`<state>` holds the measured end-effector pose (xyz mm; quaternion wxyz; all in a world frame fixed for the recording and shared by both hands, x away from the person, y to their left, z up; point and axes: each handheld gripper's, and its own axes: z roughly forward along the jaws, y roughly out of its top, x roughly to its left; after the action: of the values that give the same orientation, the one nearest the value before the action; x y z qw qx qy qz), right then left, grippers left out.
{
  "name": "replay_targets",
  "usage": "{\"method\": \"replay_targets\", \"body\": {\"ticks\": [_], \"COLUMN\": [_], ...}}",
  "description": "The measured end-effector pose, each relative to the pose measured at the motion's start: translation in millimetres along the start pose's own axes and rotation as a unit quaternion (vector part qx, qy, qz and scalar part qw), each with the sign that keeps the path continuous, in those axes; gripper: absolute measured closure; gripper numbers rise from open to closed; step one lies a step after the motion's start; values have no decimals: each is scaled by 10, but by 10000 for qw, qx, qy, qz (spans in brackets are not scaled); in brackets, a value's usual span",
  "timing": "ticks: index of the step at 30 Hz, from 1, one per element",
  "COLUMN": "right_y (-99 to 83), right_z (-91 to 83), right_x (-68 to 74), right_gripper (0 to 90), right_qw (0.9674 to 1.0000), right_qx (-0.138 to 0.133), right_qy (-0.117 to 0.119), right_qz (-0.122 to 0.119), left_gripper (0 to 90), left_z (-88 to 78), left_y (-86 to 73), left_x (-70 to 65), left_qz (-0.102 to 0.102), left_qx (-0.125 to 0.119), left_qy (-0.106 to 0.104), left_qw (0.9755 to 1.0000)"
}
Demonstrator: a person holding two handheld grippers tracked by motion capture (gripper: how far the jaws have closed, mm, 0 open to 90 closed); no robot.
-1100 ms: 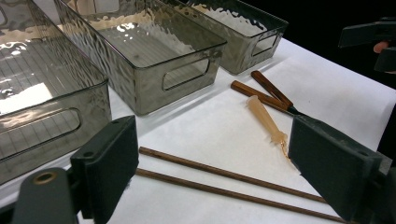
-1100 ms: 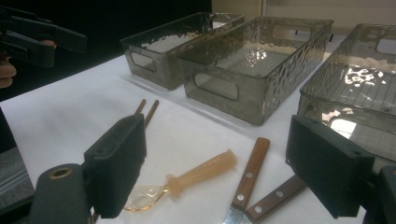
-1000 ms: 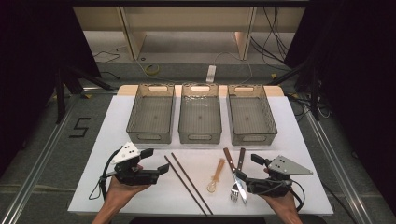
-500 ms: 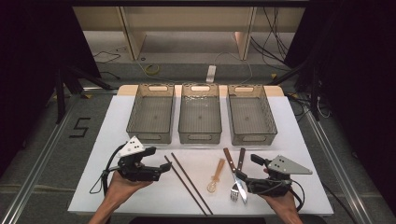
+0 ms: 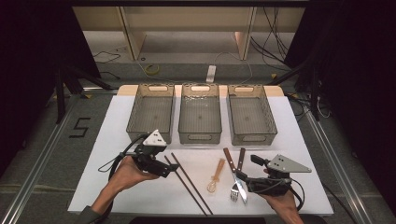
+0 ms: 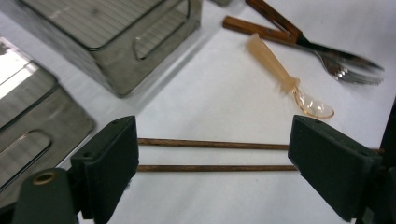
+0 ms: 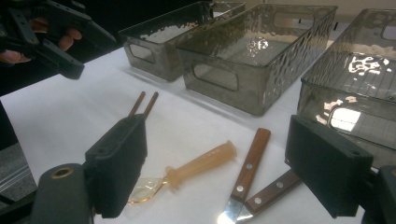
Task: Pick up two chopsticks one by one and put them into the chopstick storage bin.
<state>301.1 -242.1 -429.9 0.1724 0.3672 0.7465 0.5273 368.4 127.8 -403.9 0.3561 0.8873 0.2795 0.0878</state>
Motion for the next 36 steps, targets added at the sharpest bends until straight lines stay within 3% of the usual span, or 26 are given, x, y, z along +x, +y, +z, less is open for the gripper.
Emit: {"method": "replay_targets", "body": {"ticks": [7, 13, 17, 24, 26, 27, 28, 29, 36], "right_y": [-6, -7, -7, -9, -10, -11, -14, -15, -20], "right_z": [7, 12, 13, 9, 10, 12, 18, 20, 22], "right_x": [-11, -13, -25, -43, -45, -48, -54, -55, -84], "right_gripper": [217, 220, 221, 222, 222, 223, 223, 223, 228], "right_qw": [10000, 9999, 9999, 9999, 9999, 9999, 9999, 9998, 9997], "right_qx": [54, 109, 111, 135, 136, 139, 158, 174, 204], "right_qy": [-10, -27, -38, -39, -40, -38, -33, -41, -23], "right_qz": [17, -18, -10, 36, 37, 35, 25, 37, 165], "left_gripper": [157, 178, 195, 243, 251, 256, 271, 284, 371], "left_z": [96, 259, 361, 462, 499, 520, 570, 570, 651], "left_y": [108, 133, 103, 130, 139, 139, 127, 127, 100], "left_x": [-62, -77, -107, -139, -140, -141, -144, -144, -153], "left_qz": [518, 709, 1027, 1478, 1512, 1567, 1653, 1653, 1859], "left_qx": [407, 746, 1166, 1601, 1621, 1687, 1817, 1817, 1962], "left_qy": [-192, -441, -472, -640, -674, -686, -704, -704, -694], "left_qw": [9976, 9937, 9867, 9739, 9728, 9707, 9668, 9668, 9603]}}
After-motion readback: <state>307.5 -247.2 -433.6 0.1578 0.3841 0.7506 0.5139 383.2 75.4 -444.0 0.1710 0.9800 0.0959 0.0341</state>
